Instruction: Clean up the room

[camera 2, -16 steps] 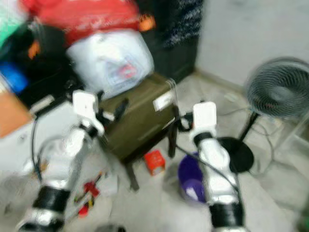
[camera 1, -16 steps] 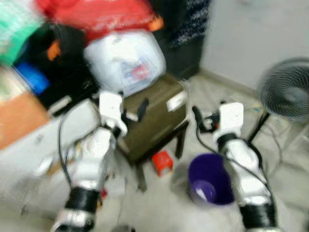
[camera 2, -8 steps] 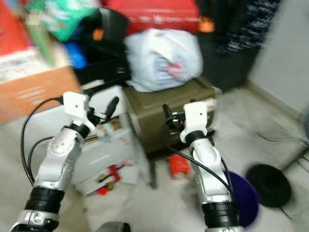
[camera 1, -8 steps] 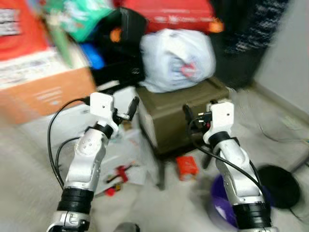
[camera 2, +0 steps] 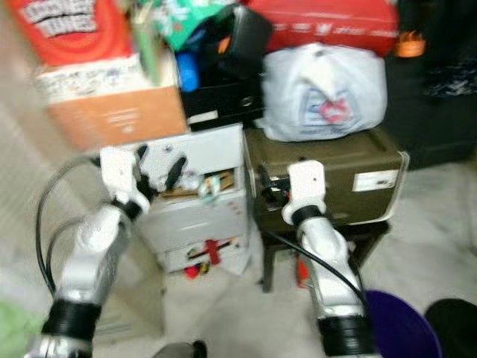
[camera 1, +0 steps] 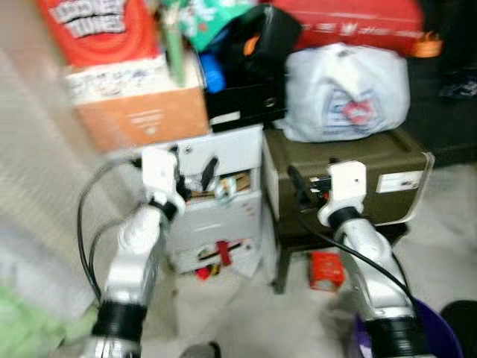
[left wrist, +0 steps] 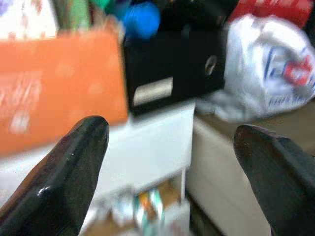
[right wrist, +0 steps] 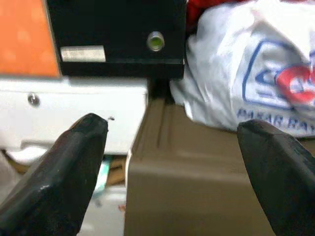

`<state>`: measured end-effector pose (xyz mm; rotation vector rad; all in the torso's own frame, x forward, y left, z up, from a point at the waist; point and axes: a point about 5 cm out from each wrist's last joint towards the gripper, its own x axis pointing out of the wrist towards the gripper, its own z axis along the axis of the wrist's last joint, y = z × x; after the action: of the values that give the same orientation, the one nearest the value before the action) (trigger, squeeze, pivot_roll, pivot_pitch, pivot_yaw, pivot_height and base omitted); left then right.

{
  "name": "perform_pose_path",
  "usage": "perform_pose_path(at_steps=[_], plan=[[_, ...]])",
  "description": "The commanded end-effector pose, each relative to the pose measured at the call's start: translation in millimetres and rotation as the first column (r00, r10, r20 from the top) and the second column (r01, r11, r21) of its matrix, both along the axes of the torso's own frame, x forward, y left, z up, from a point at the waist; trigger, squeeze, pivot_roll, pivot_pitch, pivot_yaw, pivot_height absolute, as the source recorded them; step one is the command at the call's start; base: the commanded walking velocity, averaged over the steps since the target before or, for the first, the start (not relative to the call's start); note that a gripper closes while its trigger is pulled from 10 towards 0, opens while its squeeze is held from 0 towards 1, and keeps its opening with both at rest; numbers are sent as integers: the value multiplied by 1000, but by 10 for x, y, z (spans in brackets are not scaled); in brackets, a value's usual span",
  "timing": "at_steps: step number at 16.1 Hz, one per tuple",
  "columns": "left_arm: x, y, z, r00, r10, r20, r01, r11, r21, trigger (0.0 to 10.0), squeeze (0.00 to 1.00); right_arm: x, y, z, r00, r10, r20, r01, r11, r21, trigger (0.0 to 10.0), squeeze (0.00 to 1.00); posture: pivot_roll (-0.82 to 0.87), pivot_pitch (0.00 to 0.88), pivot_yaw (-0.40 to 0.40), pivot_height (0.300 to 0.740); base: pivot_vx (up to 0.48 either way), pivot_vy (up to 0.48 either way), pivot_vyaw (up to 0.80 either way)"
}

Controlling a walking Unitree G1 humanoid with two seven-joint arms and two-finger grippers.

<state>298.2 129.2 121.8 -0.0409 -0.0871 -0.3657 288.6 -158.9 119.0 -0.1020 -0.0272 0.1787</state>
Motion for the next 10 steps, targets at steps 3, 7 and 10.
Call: perform_pose_path(at_steps=[3, 7, 10], plan=[[25, 61, 57, 1000, 11, 20, -11, 1000, 19, 10000, 0, 31, 32, 69, 1000, 4, 29, -4, 1000, 11, 10000, 0, -48, 0, 35, 740, 0, 0, 800], [19, 48, 60, 1000, 4, 18, -5, 1000, 17, 10000, 0, 32, 29, 71, 1000, 5, 28, -5, 1000, 7, 10000, 0, -50, 0, 34, 740, 0, 0, 800], [16, 55, 41, 1000, 0, 7, 0, 1000, 25, 10000, 0, 26, 9, 69, 1000, -1, 29, 1, 1000, 3, 10000, 0, -50, 0, 34, 740, 0, 0, 800]])
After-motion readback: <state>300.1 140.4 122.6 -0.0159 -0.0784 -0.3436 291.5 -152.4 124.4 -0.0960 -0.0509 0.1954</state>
